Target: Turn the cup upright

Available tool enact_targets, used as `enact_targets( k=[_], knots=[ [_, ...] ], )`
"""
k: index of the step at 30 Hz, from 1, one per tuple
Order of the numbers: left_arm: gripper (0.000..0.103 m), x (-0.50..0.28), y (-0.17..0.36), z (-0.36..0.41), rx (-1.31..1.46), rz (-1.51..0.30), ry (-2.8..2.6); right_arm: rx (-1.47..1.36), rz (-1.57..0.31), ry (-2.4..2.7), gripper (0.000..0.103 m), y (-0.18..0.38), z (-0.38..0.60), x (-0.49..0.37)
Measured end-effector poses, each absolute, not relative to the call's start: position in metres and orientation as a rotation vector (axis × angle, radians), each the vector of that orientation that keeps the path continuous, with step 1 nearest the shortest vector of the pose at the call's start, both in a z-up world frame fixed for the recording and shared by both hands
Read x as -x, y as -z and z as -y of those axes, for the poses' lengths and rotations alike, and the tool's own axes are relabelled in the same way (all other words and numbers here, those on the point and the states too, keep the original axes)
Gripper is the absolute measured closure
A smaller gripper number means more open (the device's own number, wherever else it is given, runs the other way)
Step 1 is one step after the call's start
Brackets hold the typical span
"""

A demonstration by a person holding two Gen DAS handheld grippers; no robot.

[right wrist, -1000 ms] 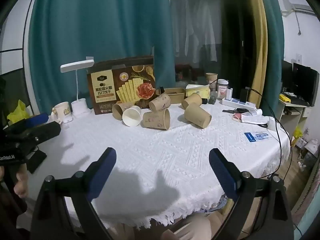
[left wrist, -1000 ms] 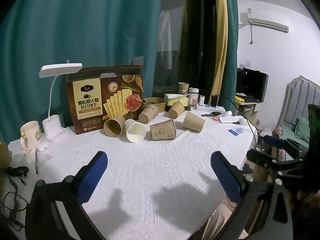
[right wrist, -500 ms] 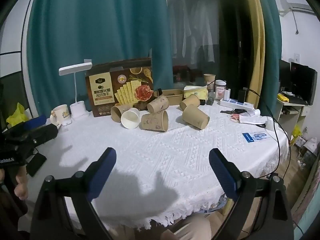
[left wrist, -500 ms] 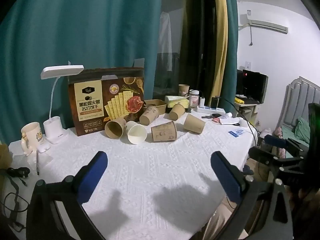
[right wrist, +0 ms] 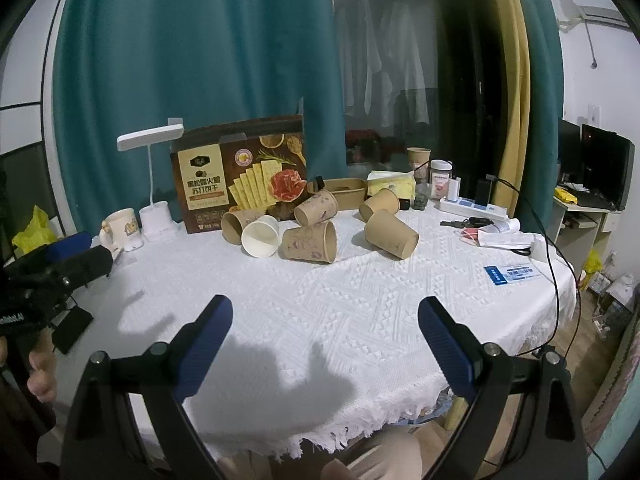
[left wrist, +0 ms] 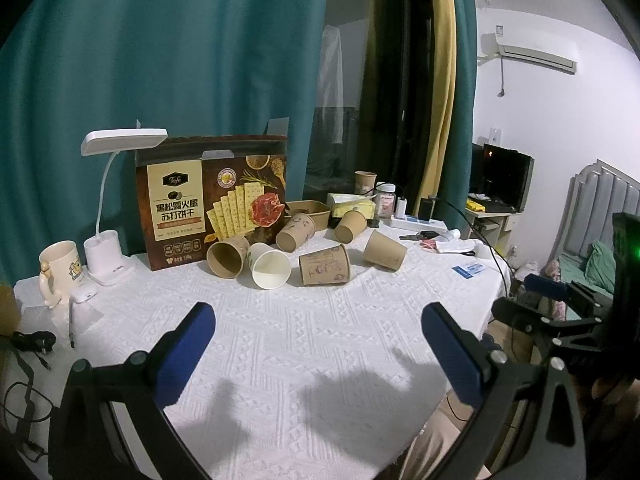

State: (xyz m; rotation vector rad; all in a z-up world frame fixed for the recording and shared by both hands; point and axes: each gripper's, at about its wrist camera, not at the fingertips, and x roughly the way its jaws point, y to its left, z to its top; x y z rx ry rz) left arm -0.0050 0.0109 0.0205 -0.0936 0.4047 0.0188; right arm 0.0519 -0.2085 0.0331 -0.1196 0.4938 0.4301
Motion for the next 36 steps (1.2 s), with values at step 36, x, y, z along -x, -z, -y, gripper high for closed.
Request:
enact_targets(
  k=[36],
  knots=[
    [0.000, 0.0063, -0.0194, -0.0124, 0.095, -0.407, -0.016, 0.109, -0.498, -0.438, 0.010, -0.0365, 0.2071, -0.0501]
  ],
)
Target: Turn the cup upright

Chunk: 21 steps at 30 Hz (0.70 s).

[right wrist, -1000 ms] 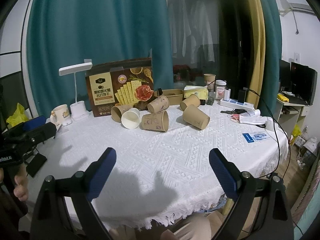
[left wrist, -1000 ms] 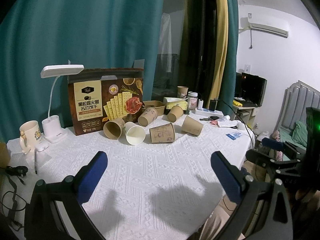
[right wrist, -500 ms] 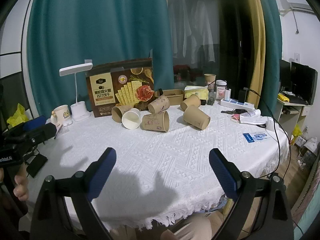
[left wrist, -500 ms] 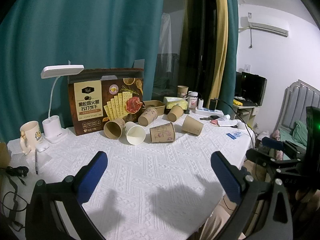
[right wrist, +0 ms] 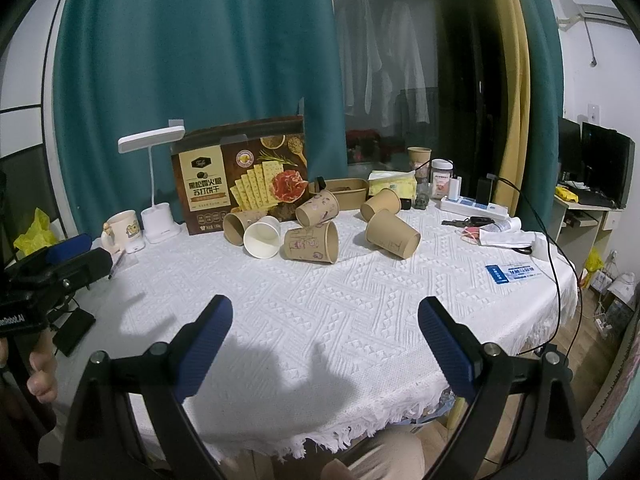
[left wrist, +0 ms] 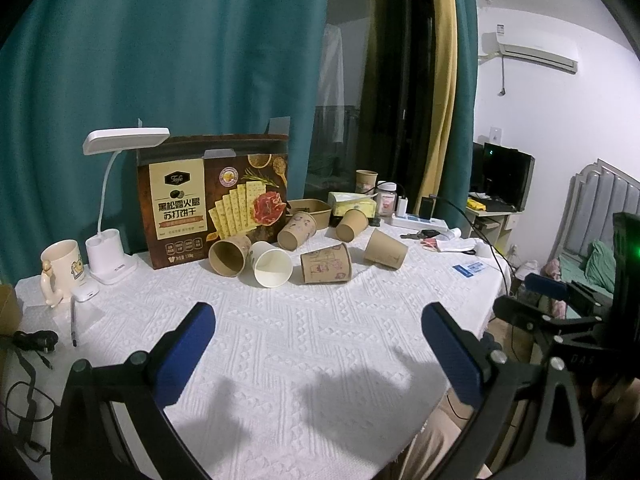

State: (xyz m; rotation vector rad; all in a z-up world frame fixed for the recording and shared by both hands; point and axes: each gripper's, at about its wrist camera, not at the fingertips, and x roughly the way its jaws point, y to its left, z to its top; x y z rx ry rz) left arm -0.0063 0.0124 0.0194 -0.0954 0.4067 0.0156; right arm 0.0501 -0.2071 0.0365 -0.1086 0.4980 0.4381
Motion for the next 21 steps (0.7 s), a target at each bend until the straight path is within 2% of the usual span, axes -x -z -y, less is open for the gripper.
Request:
enact_targets(
  k=[21],
  knots=[
    [0.000, 0.0112, -0.0194, -0.0137, 0.100, -0.400, -0.014, 0.105, -0.497, -0.441, 0.010, -0.0383, 0.2071, -0.0494]
  ],
)
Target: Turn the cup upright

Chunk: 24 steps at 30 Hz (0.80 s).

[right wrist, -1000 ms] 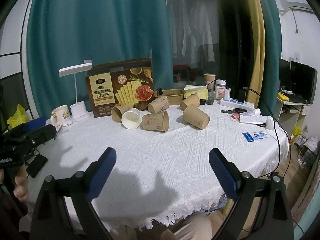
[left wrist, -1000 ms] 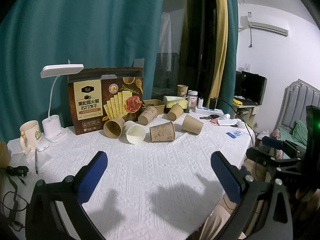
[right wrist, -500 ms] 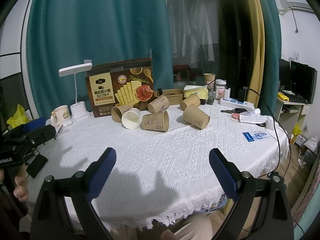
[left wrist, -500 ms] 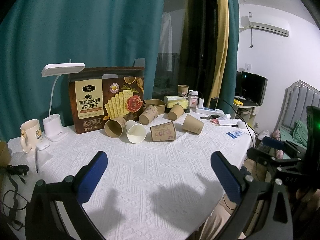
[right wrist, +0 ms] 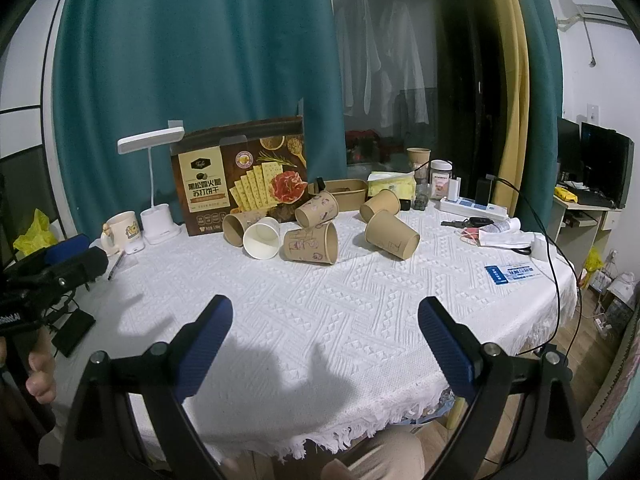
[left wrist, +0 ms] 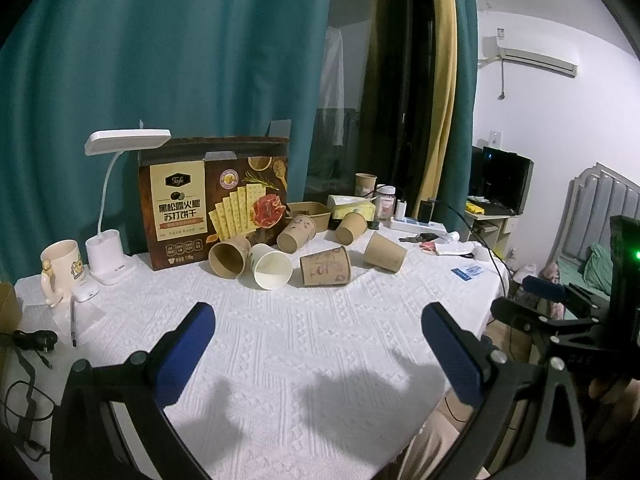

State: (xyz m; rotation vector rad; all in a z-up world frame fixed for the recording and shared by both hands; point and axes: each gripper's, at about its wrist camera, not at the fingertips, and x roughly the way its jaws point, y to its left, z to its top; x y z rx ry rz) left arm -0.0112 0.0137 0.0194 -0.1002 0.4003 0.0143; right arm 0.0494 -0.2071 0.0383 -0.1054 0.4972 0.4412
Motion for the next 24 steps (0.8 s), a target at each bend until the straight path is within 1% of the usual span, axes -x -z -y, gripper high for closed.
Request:
enact_targets(
  k=[6, 10, 13, 20, 24],
  knots=[
    [0.000, 0.009, -0.022, -0.011, 0.080, -0.396, -0.021, 0.102, -0.498, -0.446, 0.010, -0.037, 0.207, -0.051],
    [0.000, -0.013, -0.016, -0.005, 0.013, -0.457, 0.009, 0.093, -0.532, -0.443, 0.010, -0.033, 0.207, -0.068],
    [0.000, -0.046, -0.008, -0.001, -0.083, -0.531, 0.053, 0.082, -0.592, -0.450, 0.010, -0.023, 0.208, -0.092],
    [0.000, -0.153, 0.023, 0.017, -0.342, -0.736, 0.210, 0.054, -0.653, -0.434, 0.010, 0.002, 0.212, -0.145],
    [0.001, -0.205, 0.049, 0.028, -0.471, -0.795, 0.270, 0.032, -0.696, -0.411, 0.010, 0.016, 0.217, -0.175]
  ],
)
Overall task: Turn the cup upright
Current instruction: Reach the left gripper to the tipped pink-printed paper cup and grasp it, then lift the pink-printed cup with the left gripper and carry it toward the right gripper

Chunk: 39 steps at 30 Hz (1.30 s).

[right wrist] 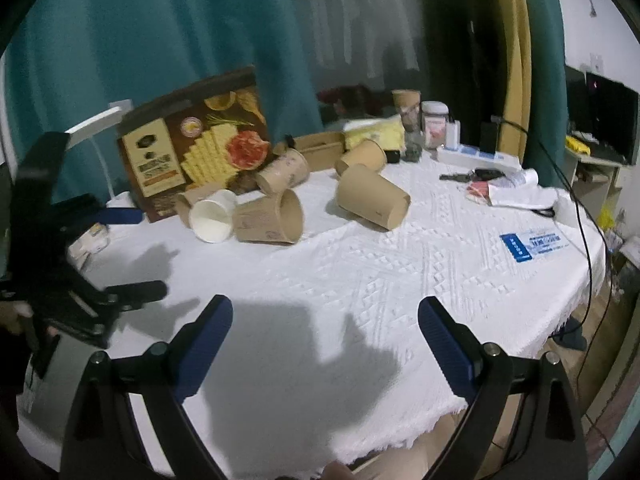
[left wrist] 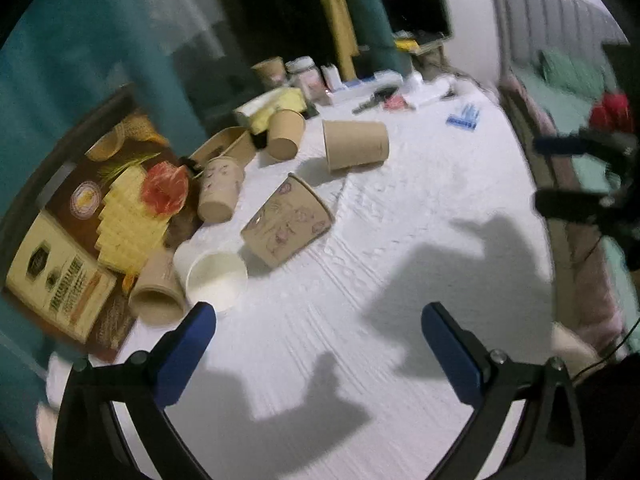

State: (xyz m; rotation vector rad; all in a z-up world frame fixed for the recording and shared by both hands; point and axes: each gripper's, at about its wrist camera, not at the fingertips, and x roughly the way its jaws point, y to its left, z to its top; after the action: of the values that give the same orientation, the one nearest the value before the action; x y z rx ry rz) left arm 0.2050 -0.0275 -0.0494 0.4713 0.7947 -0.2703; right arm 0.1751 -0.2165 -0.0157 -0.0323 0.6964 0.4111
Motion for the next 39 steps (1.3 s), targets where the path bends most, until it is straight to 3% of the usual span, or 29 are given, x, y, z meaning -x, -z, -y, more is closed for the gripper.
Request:
enact_targets(
  k=[16, 17, 19, 23, 30, 39],
  knots=[
    [0.005, -0.324, 0.107, 0.047, -0.814, -0.873, 0.333, -0.003, -0.826, -0.369, 0.010, 0.062, 0.230, -0.228],
    [0.007, -0.328, 0.110, 0.048, -0.828, -0.881, 0.340, -0.004, -0.825, -0.373, 0.010, 0.063, 0.229, -0.228],
    [0.024, -0.334, 0.116, 0.048, -0.842, -0.901, 0.362, -0.007, -0.822, -0.382, 0.010, 0.064, 0.228, -0.228],
    [0.036, -0.343, 0.123, 0.045, -0.833, -0.933, 0.352, -0.025, -0.828, -0.388, 0.010, 0.066, 0.230, -0.226],
    [0.037, -0.329, 0.099, 0.044, -0.749, -0.930, 0.336, -0.048, -0.802, -0.380, 0.010, 0.056, 0.244, -0.213],
    [0.037, -0.258, 0.055, 0.025, -0.153, -1.031, 0.345, -0.103, -0.761, -0.496, 0.010, 0.047, 0.246, -0.177]
  ],
)
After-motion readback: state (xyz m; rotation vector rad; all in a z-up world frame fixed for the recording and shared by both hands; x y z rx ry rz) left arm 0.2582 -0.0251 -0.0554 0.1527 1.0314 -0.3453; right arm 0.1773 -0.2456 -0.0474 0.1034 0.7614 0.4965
